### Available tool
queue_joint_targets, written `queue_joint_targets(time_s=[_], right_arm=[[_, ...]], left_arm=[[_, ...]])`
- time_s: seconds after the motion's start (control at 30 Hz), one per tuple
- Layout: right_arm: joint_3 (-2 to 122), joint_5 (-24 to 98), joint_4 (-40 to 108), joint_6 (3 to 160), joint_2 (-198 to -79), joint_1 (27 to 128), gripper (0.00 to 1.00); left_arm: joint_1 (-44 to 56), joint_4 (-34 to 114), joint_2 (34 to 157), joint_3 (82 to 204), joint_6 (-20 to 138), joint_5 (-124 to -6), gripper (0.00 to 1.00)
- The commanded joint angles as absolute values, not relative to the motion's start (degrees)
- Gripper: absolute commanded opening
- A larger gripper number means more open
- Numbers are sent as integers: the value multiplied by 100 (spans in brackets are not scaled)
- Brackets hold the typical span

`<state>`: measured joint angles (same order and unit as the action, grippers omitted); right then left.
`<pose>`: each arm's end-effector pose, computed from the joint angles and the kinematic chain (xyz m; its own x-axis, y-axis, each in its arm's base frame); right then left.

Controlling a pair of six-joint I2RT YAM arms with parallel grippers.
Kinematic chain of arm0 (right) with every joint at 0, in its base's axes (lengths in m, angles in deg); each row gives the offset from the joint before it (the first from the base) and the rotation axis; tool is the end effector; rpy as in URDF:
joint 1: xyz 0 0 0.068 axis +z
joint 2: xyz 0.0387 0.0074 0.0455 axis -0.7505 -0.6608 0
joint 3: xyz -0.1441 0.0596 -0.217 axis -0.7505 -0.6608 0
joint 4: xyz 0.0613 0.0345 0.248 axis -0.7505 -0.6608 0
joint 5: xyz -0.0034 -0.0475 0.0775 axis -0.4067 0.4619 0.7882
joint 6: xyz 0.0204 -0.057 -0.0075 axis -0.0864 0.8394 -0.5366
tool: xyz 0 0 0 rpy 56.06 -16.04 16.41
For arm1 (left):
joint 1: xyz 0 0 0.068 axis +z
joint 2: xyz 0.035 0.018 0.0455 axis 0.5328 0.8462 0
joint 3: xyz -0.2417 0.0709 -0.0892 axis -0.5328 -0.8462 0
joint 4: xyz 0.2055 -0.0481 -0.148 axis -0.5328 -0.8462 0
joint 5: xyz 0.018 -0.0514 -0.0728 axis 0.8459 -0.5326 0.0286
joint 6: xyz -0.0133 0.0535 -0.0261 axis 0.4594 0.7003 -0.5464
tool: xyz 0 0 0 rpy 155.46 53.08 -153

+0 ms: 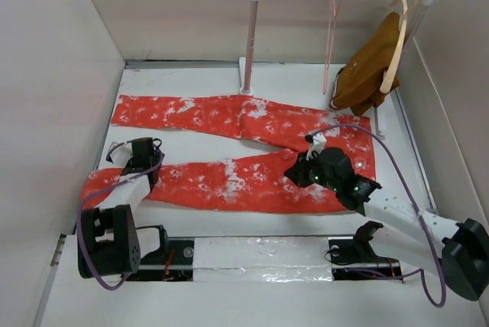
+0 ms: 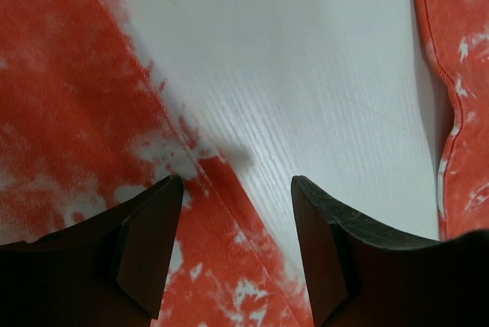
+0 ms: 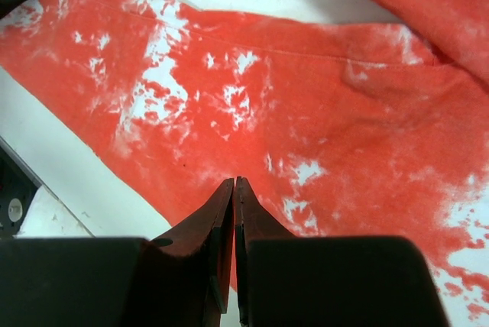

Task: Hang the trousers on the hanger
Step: Flatten out the trousers at the center of the board, then fold the trousers at the center of the board.

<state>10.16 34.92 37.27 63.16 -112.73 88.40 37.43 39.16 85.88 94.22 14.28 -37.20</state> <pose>0.1654 0.1434 0.2034 -0.6170 0.0342 -0.7862 -0.4879 0.7672 0.4163 0.2187 0.0354 0.1548 -0.0775 -0.7950 -0.6016 -0.7304 0.4560 -0.5085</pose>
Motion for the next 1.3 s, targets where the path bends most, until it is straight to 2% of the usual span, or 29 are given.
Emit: queue_joint_targets(time_s=[0.0, 0.33, 0.57, 0.67, 0.73, 0.83, 0.93, 1.03, 1.1, 1.2, 1.27], right_arm=[[1062, 3513, 4206, 6471, -11079, 8871, 10], [1097, 3294, 4162, 6577, -11026, 8819, 11], [1000, 3294, 4021, 6577, -10939, 8643, 12], [974, 3267, 3934, 6568, -10886, 8590, 12], [1000, 3267, 3898, 6568, -10833, 8590, 12], [1079, 3328, 3793, 6577, -10710, 8590, 14], [1106, 3346, 3845, 6594, -10648, 8590, 16], [1132, 3399, 3863, 6664, -10657, 8643, 17], [1132, 3469, 3837, 6717, -10648, 8695, 16], [1088, 3618, 3819, 6761, -10543, 8696, 11], [1036, 3689, 3819, 6770, -10412, 8757, 11]], left_arm=[[3756, 3913, 8964, 9712, 1490, -4105, 57], [3483, 4361, 10264, 10493, 1499, -3850, 52], [3414, 4010, 11757, 12213, 1604, -3805, 51], [3360, 3809, 12013, 12751, 1683, -3884, 53], [3308, 3851, 11927, 12780, 1753, -3972, 57], [3255, 4132, 11252, 12490, 1797, -3911, 67], [3255, 4317, 10285, 11893, 1841, -3745, 71], [3255, 4160, 9467, 11418, 1789, -3297, 68], [3649, 4151, 9088, 11075, 1736, -3286, 66], [4465, 3923, 9087, 11038, 1683, -3541, 61], [4818, 3564, 9323, 11336, 1770, -3795, 56]])
